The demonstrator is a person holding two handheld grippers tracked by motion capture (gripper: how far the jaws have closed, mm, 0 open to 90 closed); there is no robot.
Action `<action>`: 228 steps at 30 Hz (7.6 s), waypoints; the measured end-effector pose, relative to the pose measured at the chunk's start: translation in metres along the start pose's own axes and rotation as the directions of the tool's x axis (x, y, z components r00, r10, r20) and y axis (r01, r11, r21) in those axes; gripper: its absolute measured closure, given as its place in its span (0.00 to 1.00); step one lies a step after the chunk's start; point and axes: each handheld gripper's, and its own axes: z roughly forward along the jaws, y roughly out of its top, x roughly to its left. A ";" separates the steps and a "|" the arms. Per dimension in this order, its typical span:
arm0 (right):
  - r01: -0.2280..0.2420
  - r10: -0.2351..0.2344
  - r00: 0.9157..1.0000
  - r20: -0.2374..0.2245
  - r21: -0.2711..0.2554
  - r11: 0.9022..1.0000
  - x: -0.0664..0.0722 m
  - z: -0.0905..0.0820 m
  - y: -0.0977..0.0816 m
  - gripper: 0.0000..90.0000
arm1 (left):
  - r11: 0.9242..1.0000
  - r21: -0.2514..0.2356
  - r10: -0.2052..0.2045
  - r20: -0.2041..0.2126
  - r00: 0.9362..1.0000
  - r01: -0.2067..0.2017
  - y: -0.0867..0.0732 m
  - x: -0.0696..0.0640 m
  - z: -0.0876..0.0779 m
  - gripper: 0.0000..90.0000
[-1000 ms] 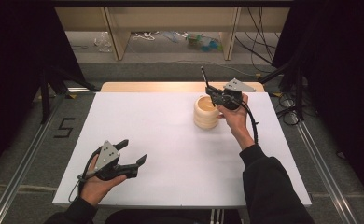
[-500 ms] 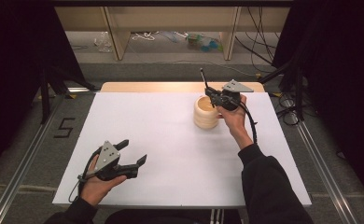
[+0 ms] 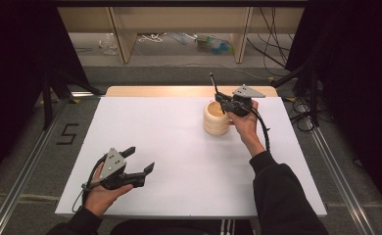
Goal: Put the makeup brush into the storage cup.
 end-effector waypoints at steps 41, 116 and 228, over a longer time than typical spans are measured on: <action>-0.026 0.024 1.000 0.013 0.136 0.990 0.000 0.005 -0.016 0.93 | 1.000 -0.005 -0.002 0.006 1.000 0.002 0.000 0.000 0.000 0.20; -0.059 0.062 0.998 -0.021 0.142 0.988 0.063 -0.094 0.001 0.18 | 1.000 -0.011 -0.010 -0.022 1.000 0.010 0.001 0.006 -0.003 0.20; -0.002 0.014 0.996 -0.091 0.131 0.991 0.110 -0.162 -0.043 0.18 | 0.999 -0.022 -0.030 -0.010 0.999 0.030 0.000 0.004 -0.003 0.20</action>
